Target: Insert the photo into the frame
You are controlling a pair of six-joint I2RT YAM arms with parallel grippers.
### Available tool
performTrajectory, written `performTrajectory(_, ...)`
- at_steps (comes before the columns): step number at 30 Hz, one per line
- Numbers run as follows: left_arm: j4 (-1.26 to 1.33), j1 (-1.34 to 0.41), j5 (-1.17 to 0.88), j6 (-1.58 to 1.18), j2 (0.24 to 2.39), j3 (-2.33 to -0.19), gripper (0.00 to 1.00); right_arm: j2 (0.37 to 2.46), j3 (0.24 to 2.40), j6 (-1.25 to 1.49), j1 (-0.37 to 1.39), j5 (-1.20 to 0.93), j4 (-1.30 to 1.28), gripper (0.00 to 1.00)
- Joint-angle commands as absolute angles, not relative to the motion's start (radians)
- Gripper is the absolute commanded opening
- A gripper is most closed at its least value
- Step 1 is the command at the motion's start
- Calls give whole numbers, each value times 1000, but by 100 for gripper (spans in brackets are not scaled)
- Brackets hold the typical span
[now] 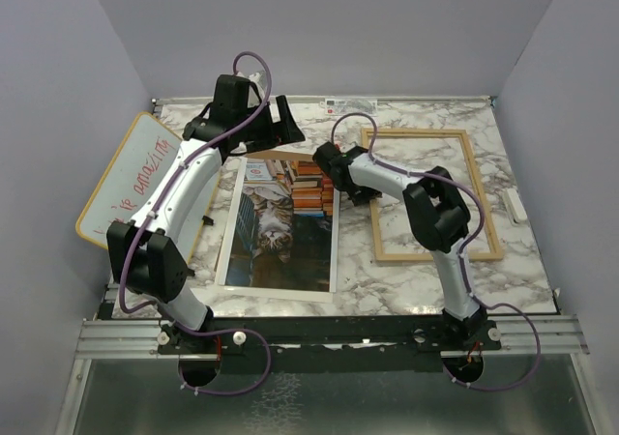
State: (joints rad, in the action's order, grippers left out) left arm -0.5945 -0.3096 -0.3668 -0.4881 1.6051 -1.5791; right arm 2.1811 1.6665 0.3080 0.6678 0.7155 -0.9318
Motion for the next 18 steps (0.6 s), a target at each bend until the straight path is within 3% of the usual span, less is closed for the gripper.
performTrajectory(1,-617,-300,-338,-463,1575,-1558,90,2195,1702,361,674,573,-902,48)
performTrajectory(5,-624,-296,-327,-461,1573,-1552,90,2150,1691,349,674,510,-871,56)
performTrajectory(18,-636,-296,-245,-452,1534,-1467,90,1861,1622,447,642,409,-778,58)
